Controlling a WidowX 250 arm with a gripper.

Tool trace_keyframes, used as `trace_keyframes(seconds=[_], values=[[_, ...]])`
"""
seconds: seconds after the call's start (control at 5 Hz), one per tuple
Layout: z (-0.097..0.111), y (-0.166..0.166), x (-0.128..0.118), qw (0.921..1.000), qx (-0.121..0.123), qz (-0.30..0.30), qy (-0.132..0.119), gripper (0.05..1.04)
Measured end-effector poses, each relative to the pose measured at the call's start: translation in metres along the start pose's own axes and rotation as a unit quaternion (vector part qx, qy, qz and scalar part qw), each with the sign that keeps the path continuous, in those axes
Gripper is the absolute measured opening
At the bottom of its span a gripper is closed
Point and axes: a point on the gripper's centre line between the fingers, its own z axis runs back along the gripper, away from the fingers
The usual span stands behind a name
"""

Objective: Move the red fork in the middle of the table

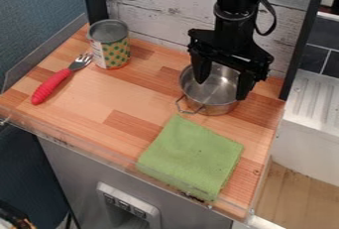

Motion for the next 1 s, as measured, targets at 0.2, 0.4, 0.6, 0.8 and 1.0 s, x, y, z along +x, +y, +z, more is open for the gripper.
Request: trace_keyframes(seconds=[0.2,0.4,0.6,0.8,1.0], values=[[-0.009,-0.001,-0.004,0.9999,-0.001,0.0,0.015,1.001],[-0.017,0.032,-0.011,0.9988,0.0,0.04,0.027,1.001],[-0.02,0.075,-0.021,0.9961,0.009,0.084,0.028,1.001],[-0.019,0.115,-0.031,0.9945,0.026,0.096,0.031,1.001],[-0.02,0.161,-0.049,0.992,0.038,0.115,0.034,1.001]])
